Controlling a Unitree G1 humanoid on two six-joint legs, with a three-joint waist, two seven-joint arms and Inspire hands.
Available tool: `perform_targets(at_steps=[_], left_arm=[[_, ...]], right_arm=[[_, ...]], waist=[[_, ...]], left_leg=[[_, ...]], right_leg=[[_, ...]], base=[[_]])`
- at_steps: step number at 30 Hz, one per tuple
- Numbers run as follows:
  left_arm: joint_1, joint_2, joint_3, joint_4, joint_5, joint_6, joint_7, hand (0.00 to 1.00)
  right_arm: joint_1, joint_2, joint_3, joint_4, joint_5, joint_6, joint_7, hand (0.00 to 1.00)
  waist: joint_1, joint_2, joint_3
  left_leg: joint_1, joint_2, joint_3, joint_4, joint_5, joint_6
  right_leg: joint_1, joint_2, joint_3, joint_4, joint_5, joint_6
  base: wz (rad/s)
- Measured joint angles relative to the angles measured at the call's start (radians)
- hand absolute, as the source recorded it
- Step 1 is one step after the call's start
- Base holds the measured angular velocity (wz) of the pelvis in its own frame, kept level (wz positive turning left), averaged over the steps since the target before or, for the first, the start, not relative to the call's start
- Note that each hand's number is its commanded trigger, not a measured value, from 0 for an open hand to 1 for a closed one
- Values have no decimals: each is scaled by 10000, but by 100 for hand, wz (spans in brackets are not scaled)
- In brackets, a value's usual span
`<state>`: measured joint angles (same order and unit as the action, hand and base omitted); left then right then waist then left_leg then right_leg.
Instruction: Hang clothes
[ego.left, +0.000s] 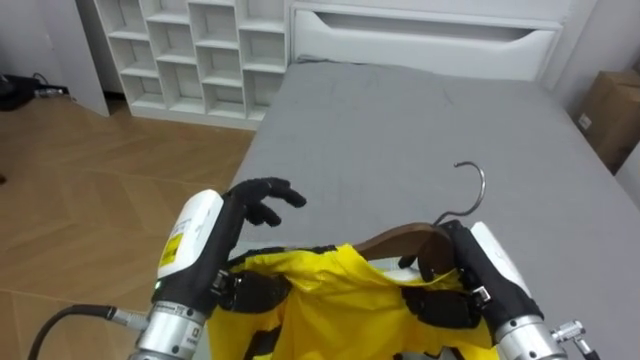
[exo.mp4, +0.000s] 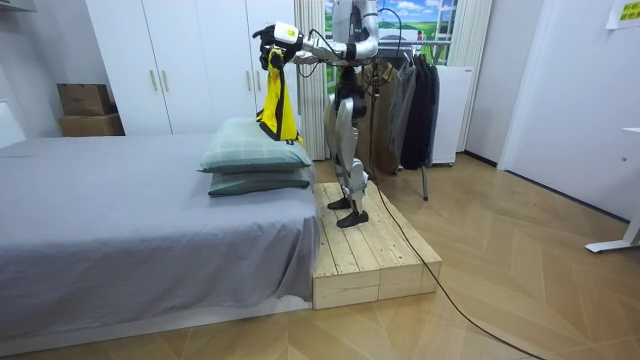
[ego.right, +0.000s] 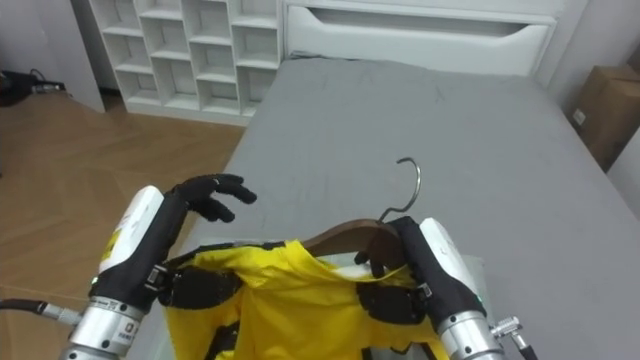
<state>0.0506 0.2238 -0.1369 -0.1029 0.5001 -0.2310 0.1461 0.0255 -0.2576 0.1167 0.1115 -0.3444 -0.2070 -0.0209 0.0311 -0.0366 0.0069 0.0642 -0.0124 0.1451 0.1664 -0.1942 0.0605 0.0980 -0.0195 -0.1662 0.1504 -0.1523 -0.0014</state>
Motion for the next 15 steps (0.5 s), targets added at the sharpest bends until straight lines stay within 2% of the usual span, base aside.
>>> perform_targets(at_steps=[8, 15], left_arm=[[31, -12, -15, 17, -393, 11, -30, 0], [240, -29, -8, 33, -395, 130, -281, 0]], right_arm=[[4, -1, 3, 1, -577, 334, 76, 100], [13, -1, 2, 0, -587, 349, 142, 100]], waist=[[-22, -2, -1], [-45, -19, -12]], left_leg=[[-6, 0, 0, -5, 0, 0], [-13, 0, 0, 0, 0, 0]], right_leg=[[-10, 1, 7, 0, 0, 0], [-14, -2, 3, 1, 0, 0]], base=[[0], [0]])
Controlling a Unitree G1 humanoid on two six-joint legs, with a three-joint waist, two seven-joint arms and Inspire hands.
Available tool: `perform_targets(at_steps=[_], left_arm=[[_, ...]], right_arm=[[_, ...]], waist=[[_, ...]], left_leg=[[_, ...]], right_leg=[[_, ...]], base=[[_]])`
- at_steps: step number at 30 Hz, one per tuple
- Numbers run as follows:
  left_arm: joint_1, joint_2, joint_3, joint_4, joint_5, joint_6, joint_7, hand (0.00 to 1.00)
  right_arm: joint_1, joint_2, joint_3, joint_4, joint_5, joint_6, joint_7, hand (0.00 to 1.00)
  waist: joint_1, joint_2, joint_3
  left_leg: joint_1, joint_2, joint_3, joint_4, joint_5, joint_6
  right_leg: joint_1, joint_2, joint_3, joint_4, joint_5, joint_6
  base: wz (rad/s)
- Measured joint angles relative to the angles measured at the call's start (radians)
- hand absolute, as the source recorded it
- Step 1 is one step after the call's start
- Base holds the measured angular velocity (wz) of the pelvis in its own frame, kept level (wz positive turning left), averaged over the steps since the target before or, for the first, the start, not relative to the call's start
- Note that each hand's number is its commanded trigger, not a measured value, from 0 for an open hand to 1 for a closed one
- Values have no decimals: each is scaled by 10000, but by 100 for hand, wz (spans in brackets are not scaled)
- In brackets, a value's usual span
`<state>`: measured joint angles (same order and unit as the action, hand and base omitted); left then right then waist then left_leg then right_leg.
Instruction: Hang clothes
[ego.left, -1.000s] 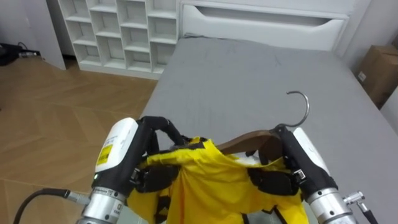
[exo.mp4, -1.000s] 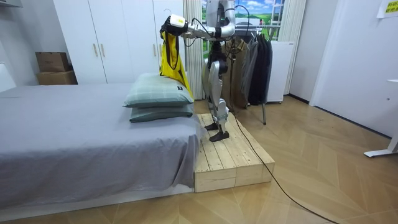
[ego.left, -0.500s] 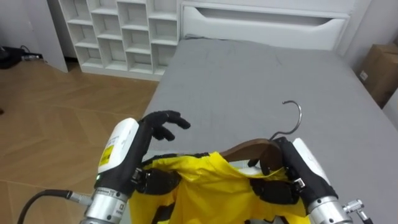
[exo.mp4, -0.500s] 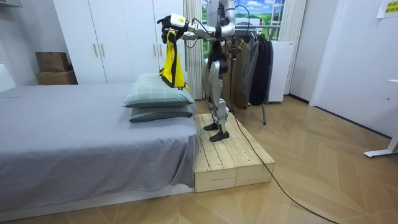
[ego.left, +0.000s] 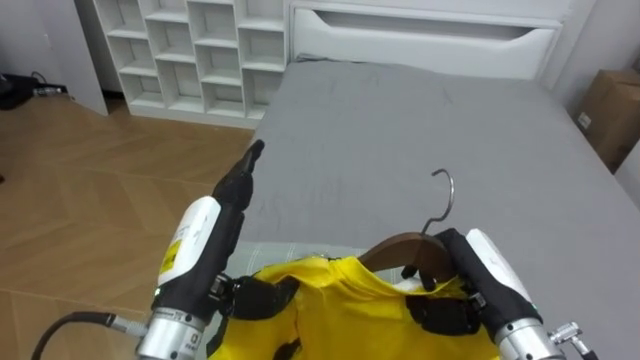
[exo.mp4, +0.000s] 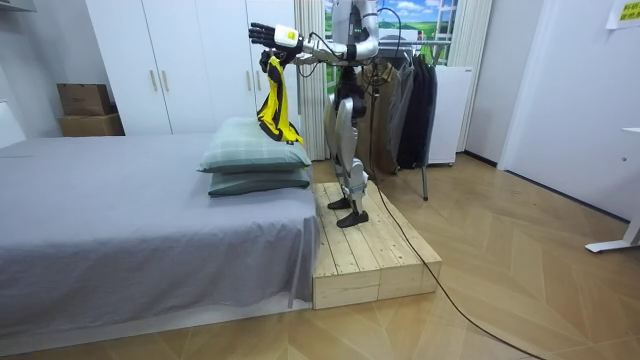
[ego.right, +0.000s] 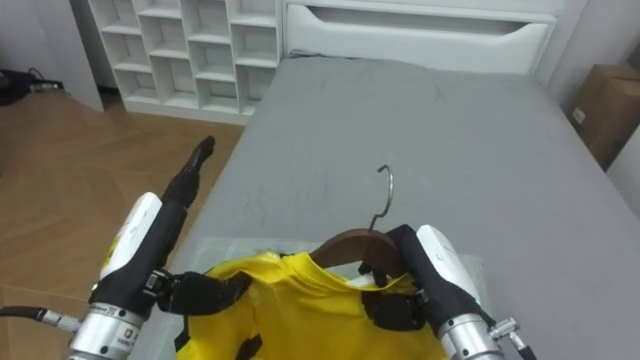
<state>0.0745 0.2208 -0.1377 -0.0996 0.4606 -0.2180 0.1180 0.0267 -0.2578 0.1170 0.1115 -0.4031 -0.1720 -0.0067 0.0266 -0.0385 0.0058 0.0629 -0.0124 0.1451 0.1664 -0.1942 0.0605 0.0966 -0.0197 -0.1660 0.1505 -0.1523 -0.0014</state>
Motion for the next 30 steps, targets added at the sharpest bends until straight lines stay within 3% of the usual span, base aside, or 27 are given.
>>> perform_targets(at_steps=[13, 17, 25, 30], left_arm=[[85, -11, 5, 33, -367, 649, -490, 0], [105, -37, 5, 33, -371, 840, -645, 0], [410, -27, -41, 31, -460, 865, -913, 0], [543, -23, -35, 32, -780, 870, -1131, 0]], right_arm=[[5, 197, -6, 265, -286, 305, -130, 100], [7, 200, -9, 436, -310, 554, -159, 100], [7, 194, -9, 448, -292, 563, -308, 100], [54, 193, -9, 466, -303, 589, -351, 100]], waist=[[-31, -7, -6], [-33, -3, -4], [-221, 134, -57], [-227, 194, -32]], left_leg=[[161, 0, 51, 4, 0, 1], [178, 0, 67, -4, -1, 2], [176, -1, 74, -29, -2, 2], [173, 2, 116, -45, -2, 2]], right_leg=[[149, -13, 20, 3, -1, 1], [154, -16, 21, 4, -1, 1], [144, -13, 23, 5, -1, 1], [116, -8, 59, 4, -1, 2]], base=[[0], [0], [0], [-1]])
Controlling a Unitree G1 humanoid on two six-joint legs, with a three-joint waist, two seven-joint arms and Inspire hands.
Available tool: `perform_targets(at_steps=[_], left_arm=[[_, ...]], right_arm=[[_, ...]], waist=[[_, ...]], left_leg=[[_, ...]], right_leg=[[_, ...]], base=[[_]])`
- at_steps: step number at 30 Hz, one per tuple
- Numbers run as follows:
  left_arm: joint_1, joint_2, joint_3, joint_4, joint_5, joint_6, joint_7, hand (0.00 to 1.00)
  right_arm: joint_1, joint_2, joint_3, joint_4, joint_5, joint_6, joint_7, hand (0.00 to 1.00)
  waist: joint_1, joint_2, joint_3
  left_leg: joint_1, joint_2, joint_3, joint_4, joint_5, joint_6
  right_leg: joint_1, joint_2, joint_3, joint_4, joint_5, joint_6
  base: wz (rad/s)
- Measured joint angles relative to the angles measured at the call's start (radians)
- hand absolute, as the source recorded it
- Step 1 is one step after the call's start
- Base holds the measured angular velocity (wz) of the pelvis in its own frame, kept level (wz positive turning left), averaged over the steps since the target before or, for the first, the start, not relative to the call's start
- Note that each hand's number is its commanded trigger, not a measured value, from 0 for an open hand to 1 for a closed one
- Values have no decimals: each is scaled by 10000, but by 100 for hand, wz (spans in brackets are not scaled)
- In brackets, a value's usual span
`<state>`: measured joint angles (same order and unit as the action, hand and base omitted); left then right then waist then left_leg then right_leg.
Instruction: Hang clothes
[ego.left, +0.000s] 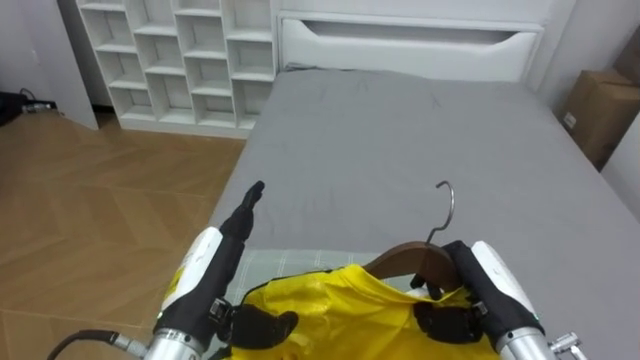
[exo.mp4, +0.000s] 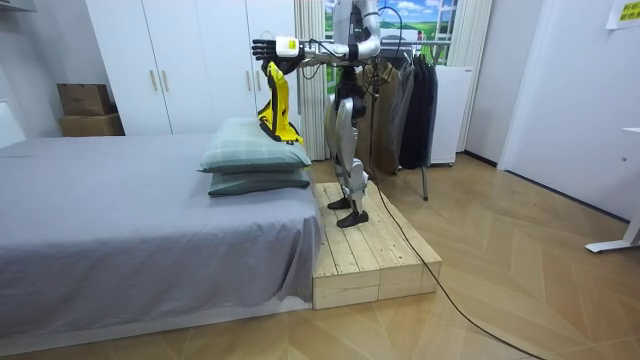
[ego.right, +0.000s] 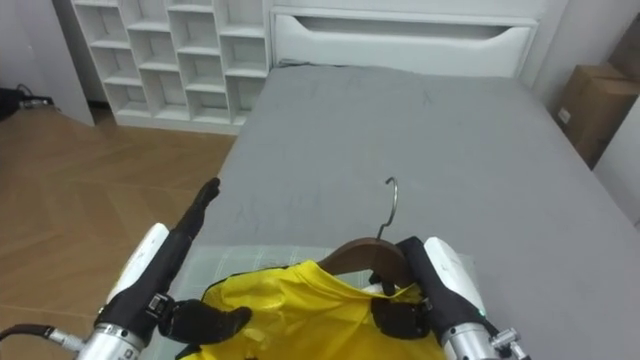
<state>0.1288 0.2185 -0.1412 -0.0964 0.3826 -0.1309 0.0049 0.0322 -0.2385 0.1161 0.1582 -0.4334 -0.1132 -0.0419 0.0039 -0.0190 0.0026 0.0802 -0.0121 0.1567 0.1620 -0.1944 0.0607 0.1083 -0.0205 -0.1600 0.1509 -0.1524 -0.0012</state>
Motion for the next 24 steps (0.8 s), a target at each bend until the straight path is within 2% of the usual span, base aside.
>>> perform_targets(at_steps=[10, 18, 24], left_arm=[[9, -7, 115, 99, 21, 106, -173, 0], [292, -80, 611, 356, 8, 219, -107, 0], [313, -87, 864, 365, 2, 185, 459, 0]], right_arm=[[6, 26, -10, -1, -18, 52, -26, 100], [263, 66, -123, 18, -44, 49, -532, 100], [264, 66, -314, 352, -49, 29, -889, 100]], waist=[[18, 20, 5], [24, 136, -2], [32, 147, -7]], left_leg=[[-30, 3, 64, -16, 0, 0], [-69, 2, 50, -16, 0, 0], [-92, 4, 45, -17, 0, 0]], right_leg=[[-64, 16, 123, 2, 0, 0], [-104, 13, 78, -1, 0, 0], [-131, 15, 83, -1, 0, 0]], base=[[-1], [0], [0]])
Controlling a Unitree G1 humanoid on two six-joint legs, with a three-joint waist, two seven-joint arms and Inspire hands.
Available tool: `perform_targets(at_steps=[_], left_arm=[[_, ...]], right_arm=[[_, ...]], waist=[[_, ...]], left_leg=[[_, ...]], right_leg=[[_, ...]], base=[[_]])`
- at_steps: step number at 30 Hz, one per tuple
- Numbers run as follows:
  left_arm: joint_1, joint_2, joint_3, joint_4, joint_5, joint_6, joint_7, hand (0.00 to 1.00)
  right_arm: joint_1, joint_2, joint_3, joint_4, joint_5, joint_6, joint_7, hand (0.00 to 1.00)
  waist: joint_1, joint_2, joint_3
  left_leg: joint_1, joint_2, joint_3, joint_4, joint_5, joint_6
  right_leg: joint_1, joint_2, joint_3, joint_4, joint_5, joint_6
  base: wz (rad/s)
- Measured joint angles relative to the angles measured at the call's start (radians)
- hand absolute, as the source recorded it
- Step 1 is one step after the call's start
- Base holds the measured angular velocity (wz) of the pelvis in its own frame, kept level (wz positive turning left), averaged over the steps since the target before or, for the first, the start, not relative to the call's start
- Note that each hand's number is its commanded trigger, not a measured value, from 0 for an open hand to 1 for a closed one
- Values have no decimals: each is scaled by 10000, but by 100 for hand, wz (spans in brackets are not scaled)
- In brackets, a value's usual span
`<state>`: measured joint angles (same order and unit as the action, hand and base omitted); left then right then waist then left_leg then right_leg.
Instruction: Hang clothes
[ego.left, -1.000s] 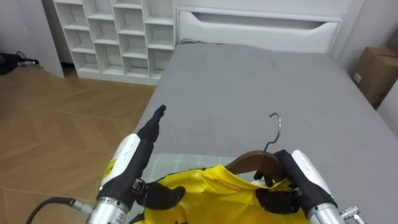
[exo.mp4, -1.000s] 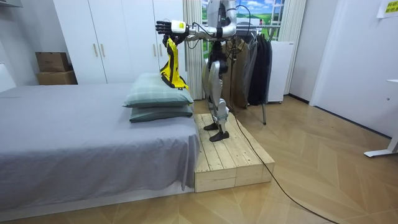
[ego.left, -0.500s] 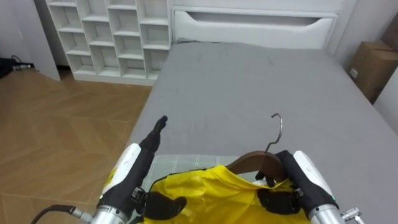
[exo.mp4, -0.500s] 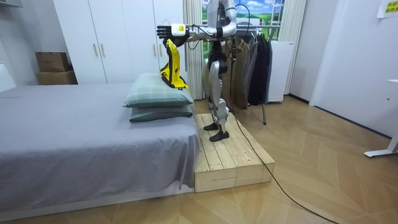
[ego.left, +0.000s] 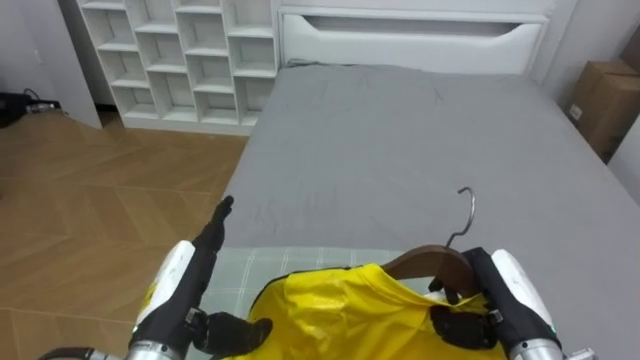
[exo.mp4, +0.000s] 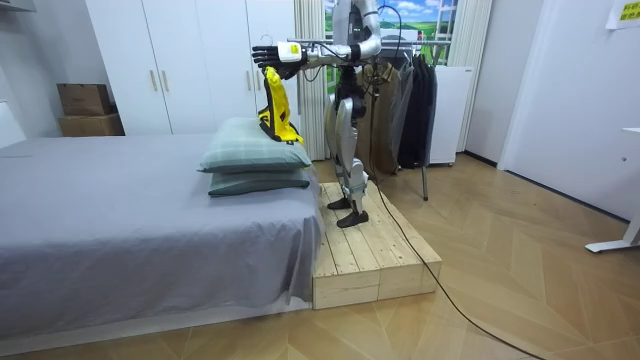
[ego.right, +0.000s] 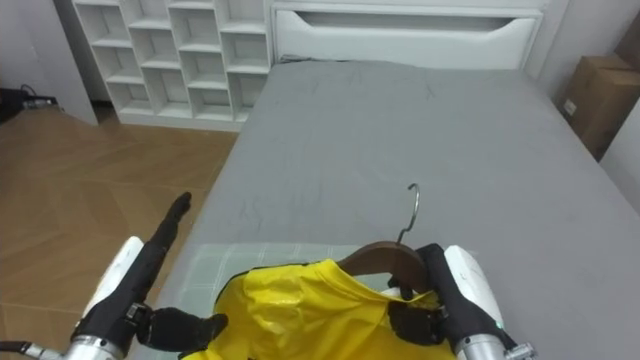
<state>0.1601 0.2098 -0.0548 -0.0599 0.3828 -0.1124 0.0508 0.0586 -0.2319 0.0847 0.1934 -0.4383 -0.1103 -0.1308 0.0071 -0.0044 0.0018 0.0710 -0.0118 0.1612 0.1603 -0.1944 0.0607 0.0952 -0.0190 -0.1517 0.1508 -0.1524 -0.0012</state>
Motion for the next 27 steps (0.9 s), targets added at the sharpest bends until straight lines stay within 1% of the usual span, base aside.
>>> perform_targets(at_steps=[3, 6, 8, 10, 14, 16, 18, 27], left_arm=[[0, -31, 121, 0, -76, -39, 316, 0], [84, -105, 170, 8, -773, -77, 491, 0], [150, -192, 179, 169, -1175, -177, 640, 0], [160, -201, 178, 543, -1185, -236, 741, 0], [177, -218, 151, 1265, -1187, -235, 752, 0], [191, -222, 143, 1448, -1185, -234, 752, 0], [234, -222, 143, 1455, -1185, -234, 752, 0], [319, -291, 141, 1455, -1186, -234, 743, 0]], right_arm=[[0, 0, -64, -2, 3, -8, -187, 100], [0, 0, -127, -7, -6, -9, -426, 100], [0, 1, -232, -5, 3, -22, -813, 100], [0, 1, -240, -5, 33, -23, -1016, 100], [1, 1, -232, -3, 100, -23, -1312, 100], [1, 1, -232, -3, 105, -24, -1417, 100], [1, 2, -232, 1, 108, -24, -1486, 100], [2, 57, -220, 1, 77, -23, -1619, 100]], waist=[[-3, 37, -25], [22, 37, -27], [40, 36, -26], [95, 34, -25], [192, 5, -6], [231, -17, 8], [255, -65, 38], [264, -96, 47]], left_leg=[[-78, -2, -1, 25, 1, 0], [-69, 1, -3, 25, 1, 0], [-64, 0, -4, 27, 1, 0], [-33, -1, -3, 32, 1, 0], [49, -1, -8, 29, 0, 0], [55, -3, -39, 26, 0, 0], [41, -6, -90, 37, 0, 0], [32, -16, -120, 45, 0, 0]], right_leg=[[-70, -5, -7, 2, 0, 0], [-68, -3, -7, 11, 0, 0], [-63, -6, -8, 13, 0, 0], [-25, -6, -7, 11, 0, 0], [69, -7, -20, 3, 0, 0], [94, -12, -66, 10, 0, 1], [97, -22, -148, 14, -1, 1], [109, -36, -173, 17, -1, 2]], base=[[0], [0], [0], [0], [0], [5], [7], [0]])
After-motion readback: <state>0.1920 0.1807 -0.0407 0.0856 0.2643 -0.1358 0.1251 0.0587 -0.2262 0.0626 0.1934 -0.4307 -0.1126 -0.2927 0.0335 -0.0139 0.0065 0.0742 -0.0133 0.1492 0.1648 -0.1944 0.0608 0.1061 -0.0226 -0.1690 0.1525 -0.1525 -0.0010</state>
